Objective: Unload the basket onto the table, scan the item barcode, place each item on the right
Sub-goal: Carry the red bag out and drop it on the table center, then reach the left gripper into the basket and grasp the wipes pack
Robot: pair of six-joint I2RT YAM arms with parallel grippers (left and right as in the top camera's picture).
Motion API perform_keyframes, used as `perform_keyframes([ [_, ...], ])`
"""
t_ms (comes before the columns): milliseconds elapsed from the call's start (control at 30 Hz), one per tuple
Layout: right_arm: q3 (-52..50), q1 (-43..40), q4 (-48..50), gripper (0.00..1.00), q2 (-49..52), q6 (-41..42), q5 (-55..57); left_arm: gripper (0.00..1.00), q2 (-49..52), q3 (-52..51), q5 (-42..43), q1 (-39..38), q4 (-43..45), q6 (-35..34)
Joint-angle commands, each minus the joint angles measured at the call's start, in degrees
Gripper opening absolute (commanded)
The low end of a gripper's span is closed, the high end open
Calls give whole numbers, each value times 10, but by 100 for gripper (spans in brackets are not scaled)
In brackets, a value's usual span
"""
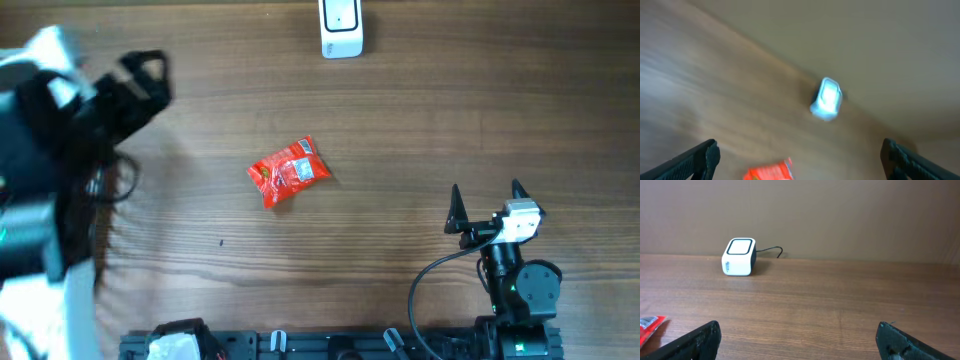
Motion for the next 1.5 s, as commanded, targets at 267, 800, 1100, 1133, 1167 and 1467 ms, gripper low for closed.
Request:
perform_keyframes([
  [267, -1, 3, 1, 100, -3, -6, -2, 100, -20, 9, -297, 265, -6, -64],
  [800, -1, 3, 1, 100, -3, -6, -2, 95, 443, 9, -181, 398, 82, -105],
  [1100, -1, 3, 1, 99, -3, -6, -2, 100, 544, 9, -142, 366, 82, -26],
  [1133, -1, 3, 1, 100, -3, -6, -2, 100, 544, 9, -142, 364, 78, -26],
  [1167, -1, 3, 1, 100, -3, -6, -2, 100, 544, 9, -142, 364, 72, -26],
  [1467, -1, 3, 1, 100, -3, -6, -2, 89, 562, -26, -261, 365, 30, -13],
])
